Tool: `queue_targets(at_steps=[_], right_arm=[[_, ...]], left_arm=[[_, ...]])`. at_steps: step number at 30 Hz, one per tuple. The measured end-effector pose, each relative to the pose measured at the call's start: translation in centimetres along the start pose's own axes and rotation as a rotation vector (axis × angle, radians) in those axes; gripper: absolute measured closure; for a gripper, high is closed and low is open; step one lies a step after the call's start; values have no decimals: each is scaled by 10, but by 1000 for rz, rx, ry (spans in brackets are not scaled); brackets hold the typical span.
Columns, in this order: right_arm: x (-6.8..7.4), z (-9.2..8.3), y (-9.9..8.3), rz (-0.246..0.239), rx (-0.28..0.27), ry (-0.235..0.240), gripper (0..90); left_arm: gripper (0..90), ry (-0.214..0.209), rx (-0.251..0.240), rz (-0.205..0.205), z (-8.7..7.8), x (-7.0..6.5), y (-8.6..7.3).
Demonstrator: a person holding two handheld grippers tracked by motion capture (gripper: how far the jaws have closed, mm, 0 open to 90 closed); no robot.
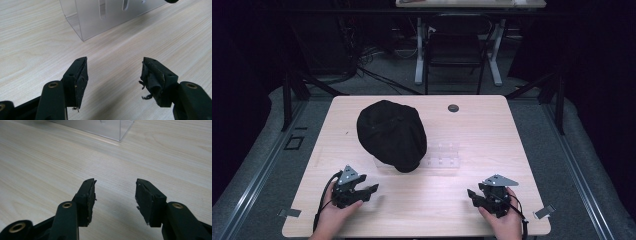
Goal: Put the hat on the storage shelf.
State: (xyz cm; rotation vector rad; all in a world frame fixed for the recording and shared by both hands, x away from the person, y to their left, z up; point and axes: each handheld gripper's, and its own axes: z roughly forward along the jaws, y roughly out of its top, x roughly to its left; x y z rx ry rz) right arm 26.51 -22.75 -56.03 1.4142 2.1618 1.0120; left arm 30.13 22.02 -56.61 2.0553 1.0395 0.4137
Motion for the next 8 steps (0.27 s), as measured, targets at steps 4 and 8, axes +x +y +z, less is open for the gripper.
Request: queue_targets(at_steps=[4,8], right_arm=[[-1,1,0,21,-14,1,487],[-2,3,-1,6,-9,-4,493]], left_arm=[[390,-7,12,-22,2,-1,0],[386,0,37,-13,3,-1,0]])
